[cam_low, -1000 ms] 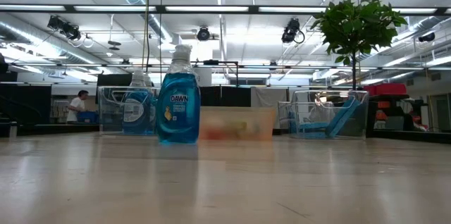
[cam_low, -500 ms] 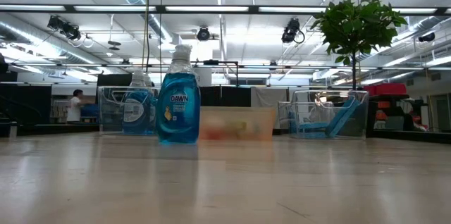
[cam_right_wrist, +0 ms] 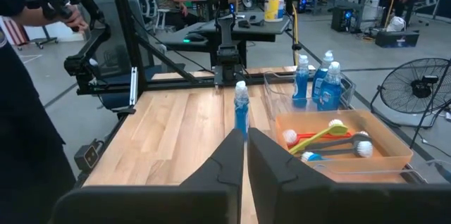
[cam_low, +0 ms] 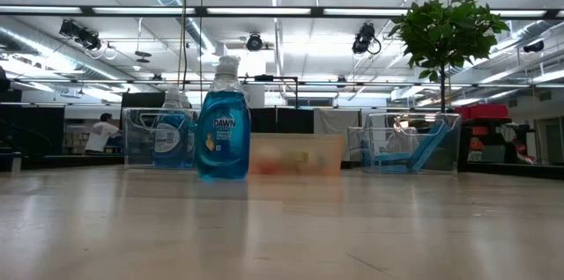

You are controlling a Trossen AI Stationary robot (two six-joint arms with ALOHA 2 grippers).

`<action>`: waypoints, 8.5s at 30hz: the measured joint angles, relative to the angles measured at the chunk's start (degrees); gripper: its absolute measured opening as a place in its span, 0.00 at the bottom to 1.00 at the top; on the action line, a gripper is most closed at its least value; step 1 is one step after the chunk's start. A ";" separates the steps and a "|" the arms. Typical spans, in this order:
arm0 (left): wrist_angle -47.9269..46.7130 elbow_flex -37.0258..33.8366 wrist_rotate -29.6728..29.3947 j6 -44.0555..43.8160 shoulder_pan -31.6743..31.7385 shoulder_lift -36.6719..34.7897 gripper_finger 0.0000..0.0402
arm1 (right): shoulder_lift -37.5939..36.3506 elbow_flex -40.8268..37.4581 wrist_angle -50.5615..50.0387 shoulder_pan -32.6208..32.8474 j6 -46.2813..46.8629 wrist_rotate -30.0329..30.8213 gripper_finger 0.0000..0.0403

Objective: Pick & Place Kitchen Sink Supplies
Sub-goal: Put the dish soap into the left transparent bin, then return to Home Position

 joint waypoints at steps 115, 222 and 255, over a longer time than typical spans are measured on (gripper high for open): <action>46.95 -14.65 13.94 10.68 11.39 64.05 0.55 | -0.02 0.00 0.00 0.02 0.00 0.00 0.06; 43.64 -24.77 8.77 16.68 34.88 48.93 0.36 | 0.00 0.00 0.00 0.00 0.00 0.00 0.06; 41.33 -24.77 2.84 16.22 34.40 47.20 0.92 | -0.02 0.00 0.00 0.00 0.00 0.00 0.06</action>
